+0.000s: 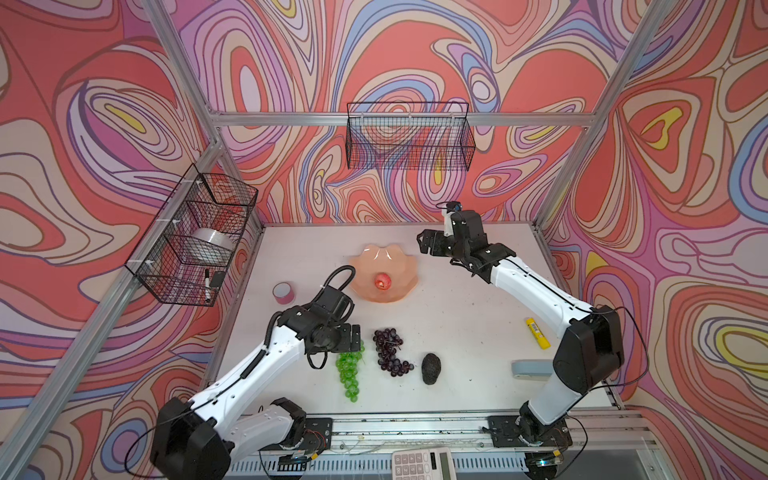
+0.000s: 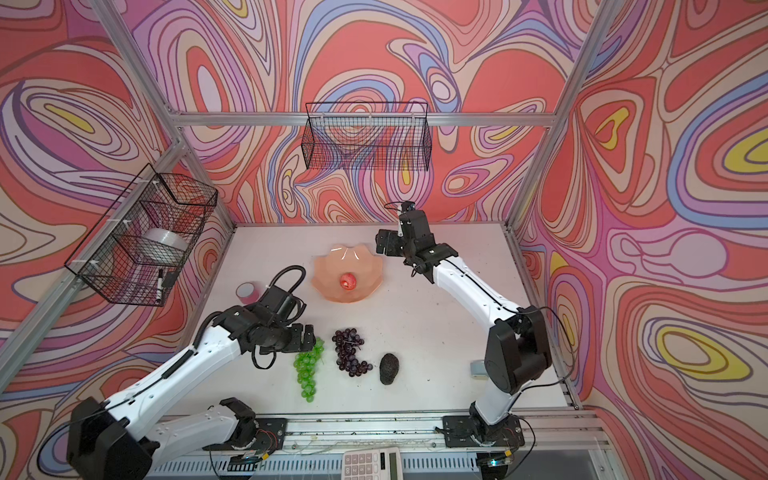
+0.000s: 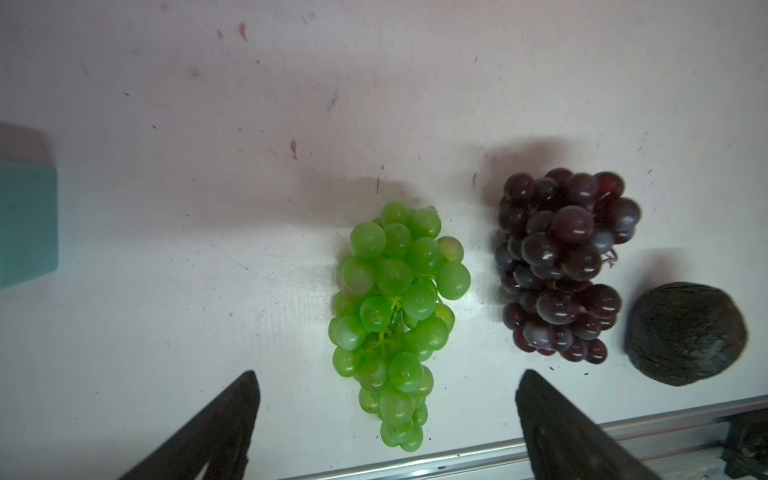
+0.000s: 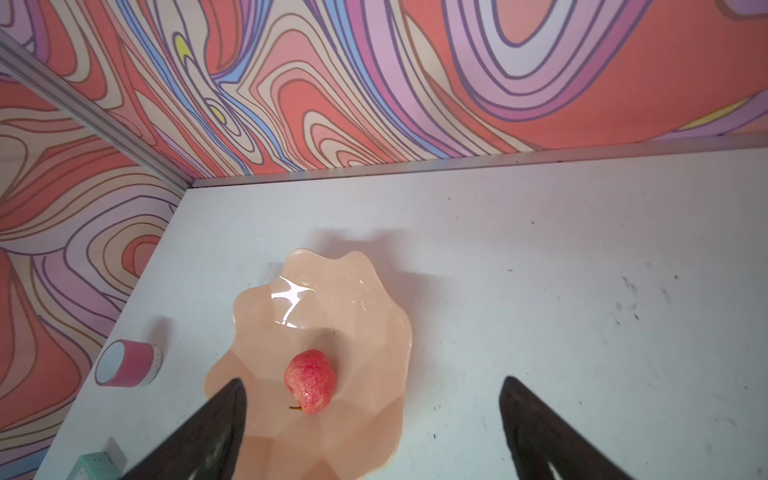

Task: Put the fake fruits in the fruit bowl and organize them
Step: 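Release the apple into the bowl while the left gripper reaches the green grapes, then grasp the green grapes with the left gripper and lift toward the bowl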

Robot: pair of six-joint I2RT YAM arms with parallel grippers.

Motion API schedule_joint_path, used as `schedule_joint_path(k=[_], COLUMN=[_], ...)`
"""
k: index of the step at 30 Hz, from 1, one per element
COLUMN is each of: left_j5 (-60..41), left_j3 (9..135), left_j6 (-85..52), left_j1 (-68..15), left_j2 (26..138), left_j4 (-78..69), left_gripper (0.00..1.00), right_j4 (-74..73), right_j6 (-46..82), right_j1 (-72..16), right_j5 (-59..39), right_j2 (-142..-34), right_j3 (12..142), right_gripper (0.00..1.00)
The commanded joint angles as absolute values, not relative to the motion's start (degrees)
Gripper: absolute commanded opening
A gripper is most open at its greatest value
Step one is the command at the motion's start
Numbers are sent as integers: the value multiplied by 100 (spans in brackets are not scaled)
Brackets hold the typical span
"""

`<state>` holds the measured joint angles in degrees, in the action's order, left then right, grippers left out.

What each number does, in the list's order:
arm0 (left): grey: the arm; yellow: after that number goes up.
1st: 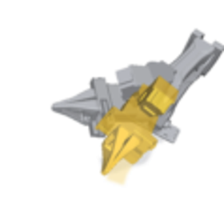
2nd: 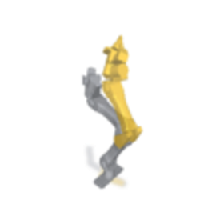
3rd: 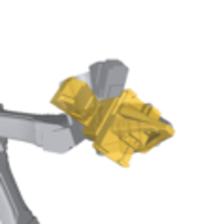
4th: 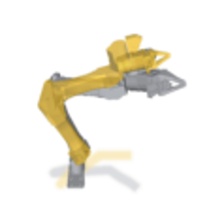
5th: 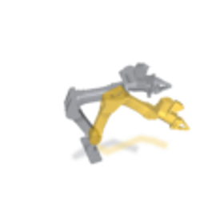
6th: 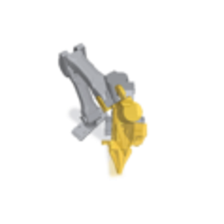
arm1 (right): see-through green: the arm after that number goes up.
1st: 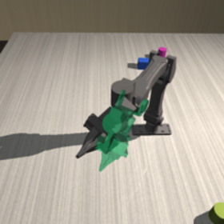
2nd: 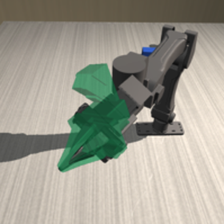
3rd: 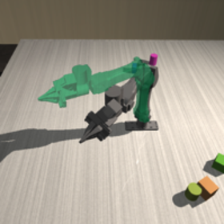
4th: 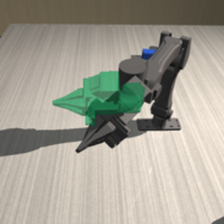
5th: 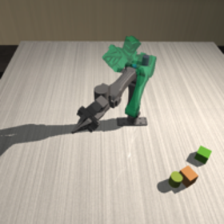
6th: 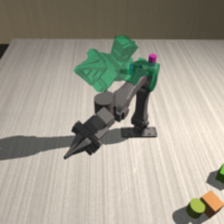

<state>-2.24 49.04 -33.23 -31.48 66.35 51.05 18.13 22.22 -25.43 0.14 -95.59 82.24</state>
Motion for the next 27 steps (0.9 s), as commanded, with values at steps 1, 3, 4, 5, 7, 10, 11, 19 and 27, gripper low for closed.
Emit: schedule_joint_path(k=[1,3,4,5,7,10,11,19,27], left_j5=[-59,-57,-60,-93,-175,-119,-58,-232,-214], left_j3=[4810,4681,4618,4548,4453,4339,4282,3981,3889], left_j6=[-3469,-3499,-3500,-3505,-3535,-3559,-3572,-3793,-3808], left_j1=[-3357,-3357,-3357,-3357,-3357,-3357,-3357,-3357,-3357], left_j2=[7031,7203,7252,7303,7450,7715,7784,8257,8360], left_j4=[4973,4848,4765,4642,4464,4311,4254,3497,3420], left_gripper=[99,100,100,100,100,100,100,84,47], right_j4=[1837,1845,1846,1853,1855,1837,1837,1857,1943], right_j6=[2303,2298,2296,2294,2296,2303,2298,2294,2175], right_j1=[-2466,-2426,-2425,-2417,-2415,-2411,-2404,-2405,-2399], right_j5=[-26,-26,-26,-18,-10,0,0,57,241], right_j2=[-9215,-9137,-9124,-9115,-9135,-9132,-9133,-9051,-8910], right_j3=[7937,7818,7785,7779,7763,7752,7752,7732,7691], right_gripper=[98,98,98,98,98,98,98,98,98])
